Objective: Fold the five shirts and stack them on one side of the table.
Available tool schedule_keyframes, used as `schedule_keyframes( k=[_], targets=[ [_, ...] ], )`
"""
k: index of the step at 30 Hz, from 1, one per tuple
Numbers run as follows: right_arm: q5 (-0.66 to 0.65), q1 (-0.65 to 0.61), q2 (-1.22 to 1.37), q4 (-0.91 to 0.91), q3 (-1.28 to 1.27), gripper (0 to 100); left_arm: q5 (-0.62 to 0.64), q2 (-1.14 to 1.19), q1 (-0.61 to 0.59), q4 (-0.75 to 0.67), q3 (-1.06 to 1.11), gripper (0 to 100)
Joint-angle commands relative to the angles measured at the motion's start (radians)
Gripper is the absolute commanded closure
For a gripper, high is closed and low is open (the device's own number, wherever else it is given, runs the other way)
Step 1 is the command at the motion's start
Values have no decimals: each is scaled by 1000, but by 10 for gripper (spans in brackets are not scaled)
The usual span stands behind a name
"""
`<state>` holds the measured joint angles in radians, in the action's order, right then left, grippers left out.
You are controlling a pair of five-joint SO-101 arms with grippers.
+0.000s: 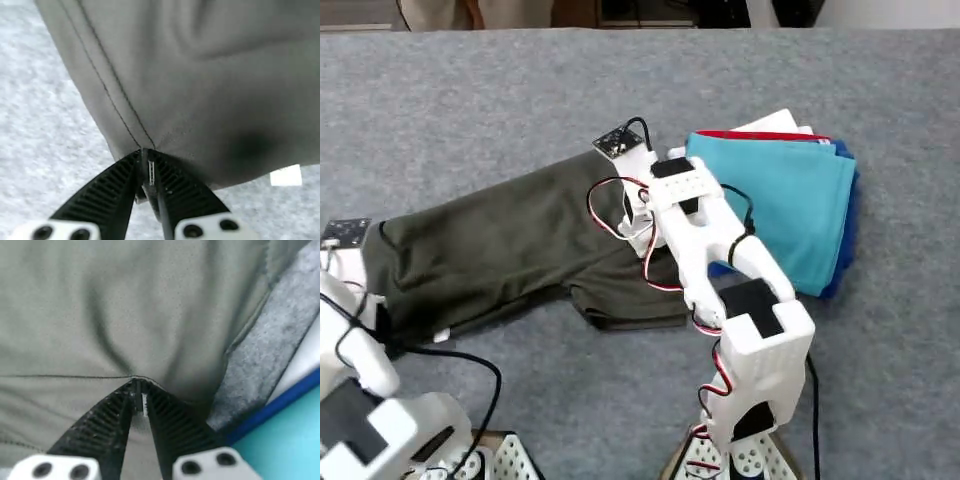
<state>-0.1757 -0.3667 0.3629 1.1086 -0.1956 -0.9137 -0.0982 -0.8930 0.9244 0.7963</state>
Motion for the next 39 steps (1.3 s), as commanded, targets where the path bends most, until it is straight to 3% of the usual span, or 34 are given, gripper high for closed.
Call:
schedule_keyframes(
  k=[1,8,13,16,21,28,35,39],
  targets=[
    [5,13,-62,20,21,997,-14,74,-35,-35,-132,981],
    [-5,-42,-265,140,18,997,-18,74,-18,296,-414,981],
    [-152,-124,-450,290,4,995,-18,-8,2,462,-520,981],
    [-210,-151,-552,304,-82,909,-18,-101,20,503,-491,981],
    [-408,-229,-696,342,-332,715,-18,-232,15,430,-305,981],
    [-471,-263,-848,206,-647,731,-14,-289,21,265,-6,981],
    [-474,-298,-848,-14,-800,730,0,-288,21,135,97,981],
    [-474,-309,-789,-92,-839,730,63,-288,40,-72,273,981]
  ],
)
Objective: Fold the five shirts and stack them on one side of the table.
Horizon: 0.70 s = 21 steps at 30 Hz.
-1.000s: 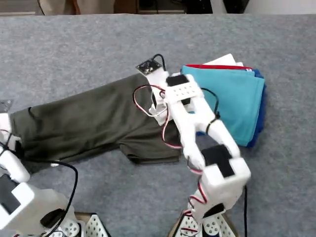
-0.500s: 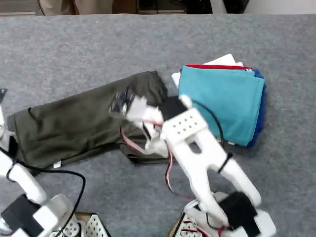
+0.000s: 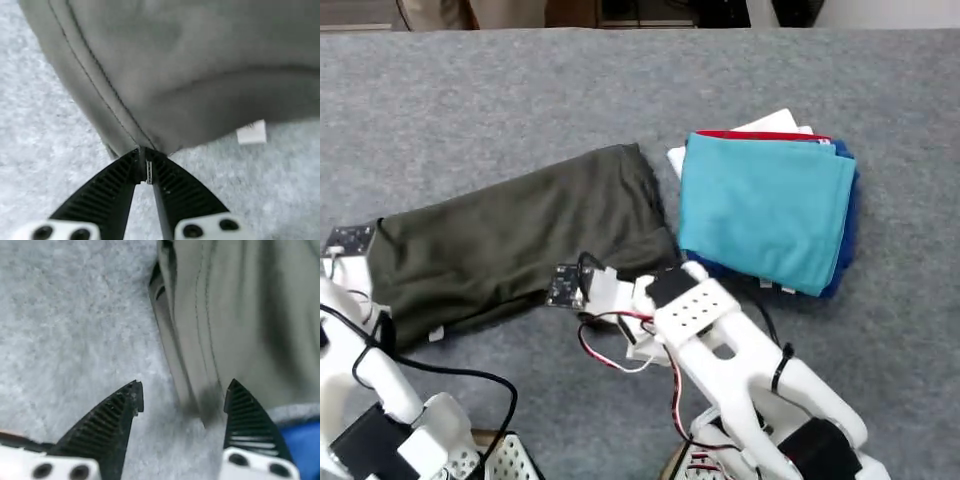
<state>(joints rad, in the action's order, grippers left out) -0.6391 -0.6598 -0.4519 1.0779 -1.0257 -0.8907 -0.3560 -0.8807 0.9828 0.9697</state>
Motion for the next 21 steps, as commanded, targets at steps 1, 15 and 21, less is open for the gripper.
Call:
schedule_keyframes(
  k=[1,15,21],
  targets=[
    [-12,-15,59,-81,-8,730,48,-44,35,-176,143,981],
    [12,147,314,-206,142,974,64,-171,40,-212,219,981],
    [11,183,312,-72,320,996,66,-176,40,-212,219,981]
  ],
)
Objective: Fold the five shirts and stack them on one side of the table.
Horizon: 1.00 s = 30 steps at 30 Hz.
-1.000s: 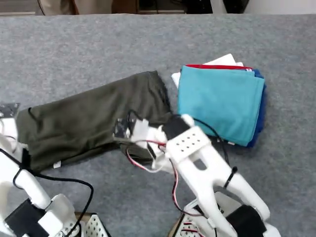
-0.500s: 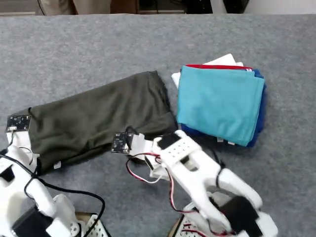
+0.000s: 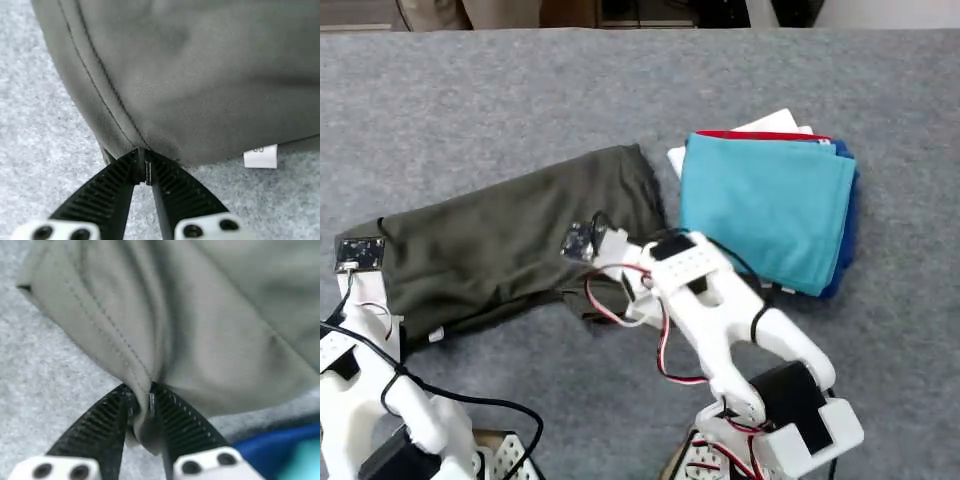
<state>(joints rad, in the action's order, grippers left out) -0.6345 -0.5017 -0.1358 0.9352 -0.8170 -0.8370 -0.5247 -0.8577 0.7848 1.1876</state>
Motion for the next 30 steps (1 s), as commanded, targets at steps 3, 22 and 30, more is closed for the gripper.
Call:
schedule_keyframes(
  k=[3,22,30],
  targets=[
    [6,24,-2,169,249,996,12,-7,18,-14,2,981],
    [-233,-25,573,230,1032,969,12,-7,21,-15,3,981],
    [-226,-137,578,302,1125,590,12,-5,23,-15,0,981]
  ],
)
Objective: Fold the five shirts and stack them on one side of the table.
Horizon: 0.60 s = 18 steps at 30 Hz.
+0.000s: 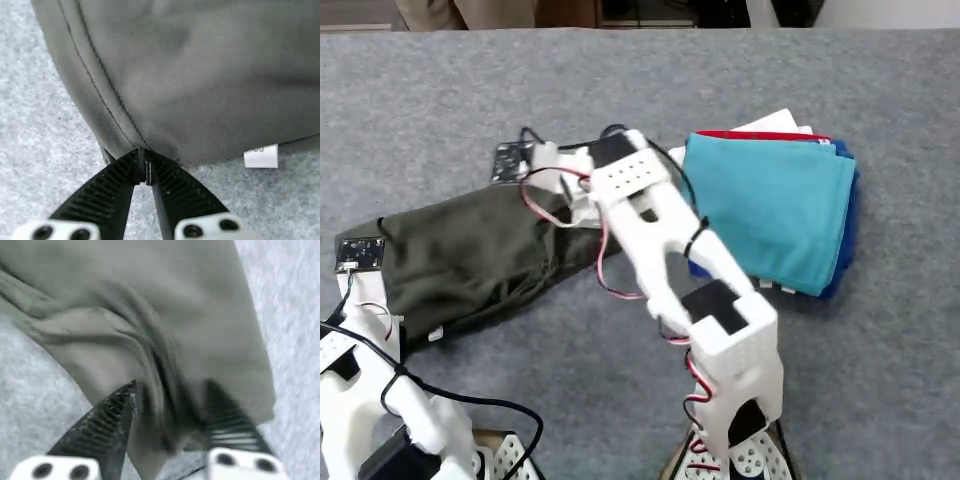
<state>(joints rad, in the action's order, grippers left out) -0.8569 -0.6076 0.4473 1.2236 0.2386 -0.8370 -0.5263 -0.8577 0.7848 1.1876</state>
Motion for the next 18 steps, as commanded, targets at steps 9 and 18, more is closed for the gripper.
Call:
schedule_keyframes(
  k=[9,18],
  targets=[
    [-17,2,-8,454,335,886,-21,-4,21,-15,3,981],
    [11,153,-41,563,403,995,-17,-4,17,-11,5,981]
  ],
)
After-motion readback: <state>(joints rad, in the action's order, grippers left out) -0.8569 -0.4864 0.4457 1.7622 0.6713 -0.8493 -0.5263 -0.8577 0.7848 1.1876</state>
